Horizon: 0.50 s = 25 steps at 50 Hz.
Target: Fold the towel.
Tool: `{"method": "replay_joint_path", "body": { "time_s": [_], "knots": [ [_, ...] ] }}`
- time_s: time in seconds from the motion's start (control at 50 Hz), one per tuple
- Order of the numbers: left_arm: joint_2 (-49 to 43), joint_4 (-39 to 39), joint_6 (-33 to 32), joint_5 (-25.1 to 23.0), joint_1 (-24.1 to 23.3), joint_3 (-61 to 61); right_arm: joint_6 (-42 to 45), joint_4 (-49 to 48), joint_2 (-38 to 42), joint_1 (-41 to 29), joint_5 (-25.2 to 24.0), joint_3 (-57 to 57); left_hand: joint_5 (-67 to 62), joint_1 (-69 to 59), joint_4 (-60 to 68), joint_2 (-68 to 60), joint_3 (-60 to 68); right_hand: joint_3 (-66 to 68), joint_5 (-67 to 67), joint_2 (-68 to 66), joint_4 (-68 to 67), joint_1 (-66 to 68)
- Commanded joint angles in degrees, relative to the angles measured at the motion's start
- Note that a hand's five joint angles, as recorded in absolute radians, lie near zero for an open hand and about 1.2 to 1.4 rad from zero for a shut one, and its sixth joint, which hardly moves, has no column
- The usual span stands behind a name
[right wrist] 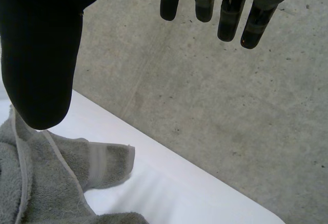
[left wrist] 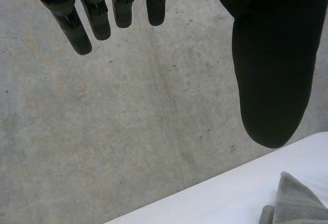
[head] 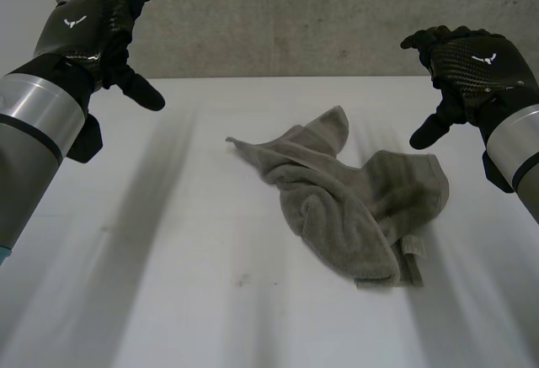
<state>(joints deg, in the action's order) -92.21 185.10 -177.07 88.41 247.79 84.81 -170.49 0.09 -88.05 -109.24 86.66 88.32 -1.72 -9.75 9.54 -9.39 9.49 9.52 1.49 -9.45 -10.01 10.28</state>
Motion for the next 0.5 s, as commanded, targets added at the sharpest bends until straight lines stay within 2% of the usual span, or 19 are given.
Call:
{"method": "replay_joint_path", "body": {
  "time_s": [0.02, 0.18, 0.22, 0.28, 0.32, 0.4, 0.42, 0.46, 0.5],
  "knots": [
    [-0.17, 0.09, -0.03, -0.08, -0.02, 0.18, 0.07, 0.0, -0.02, 0.25, 0.0, -0.16, 1.72, -0.25, 0.46, -0.61, 0.51, 0.48, -1.49, -0.55, 0.01, -0.28],
    [-2.01, 0.09, -0.03, -1.31, -0.64, 0.44, 3.22, 1.14, 0.59, 0.52, 0.0, -1.39, 0.16, -1.81, 2.02, -2.17, 2.07, 0.48, -1.49, -0.55, 0.01, -0.28],
    [-5.77, 0.18, -0.12, -4.89, -0.64, 0.27, 4.64, 1.49, 0.77, 0.78, 0.35, -1.3, -1.85, -3.82, 4.03, -4.18, 4.08, 0.48, -1.49, -0.55, 0.01, -0.28],
    [-8.08, 0.35, -0.12, -7.11, -0.73, -0.08, 4.99, 3.41, 0.94, 1.83, 0.62, -0.34, -1.86, -3.83, 4.04, -4.19, 4.09, 0.48, -1.49, -0.55, 0.01, -0.28],
    [-13.06, 1.66, -1.16, -11.31, -0.73, -1.92, 3.76, 4.75, 1.39, 2.28, 0.53, 0.37, -3.02, -5.0, 5.21, -5.35, 5.26, 0.48, -1.49, -0.55, 0.01, -0.28],
    [-18.53, 3.6, -4.51, -14.23, -1.08, -5.44, -5.96, 6.24, 3.05, 3.32, 0.18, 3.96, -5.22, -7.2, 7.4, -7.55, 7.45, 0.48, -1.49, -0.55, 0.01, -0.28],
    [-21.49, 4.47, -6.69, -15.36, -1.16, -7.53, -5.99, 6.24, 3.06, 3.33, 0.18, 3.97, -5.39, -7.36, 7.57, -7.72, 7.62, 0.48, -1.49, -0.55, 0.01, -0.28],
    [-24.48, 5.27, -8.62, -16.24, -1.25, -9.82, -12.65, 6.06, 3.06, 5.52, -0.26, 7.03, -6.89, -8.86, 9.07, -9.22, 9.12, 0.48, -1.49, -0.55, 0.01, -0.28],
    [-27.68, 5.89, -10.23, -17.04, -1.25, -12.47, -14.94, 5.98, 3.32, 6.22, -0.78, 8.44, -8.59, -10.56, 10.77, -10.91, 10.82, 0.48, -1.49, -0.55, 0.01, -0.28]
  ]
}}
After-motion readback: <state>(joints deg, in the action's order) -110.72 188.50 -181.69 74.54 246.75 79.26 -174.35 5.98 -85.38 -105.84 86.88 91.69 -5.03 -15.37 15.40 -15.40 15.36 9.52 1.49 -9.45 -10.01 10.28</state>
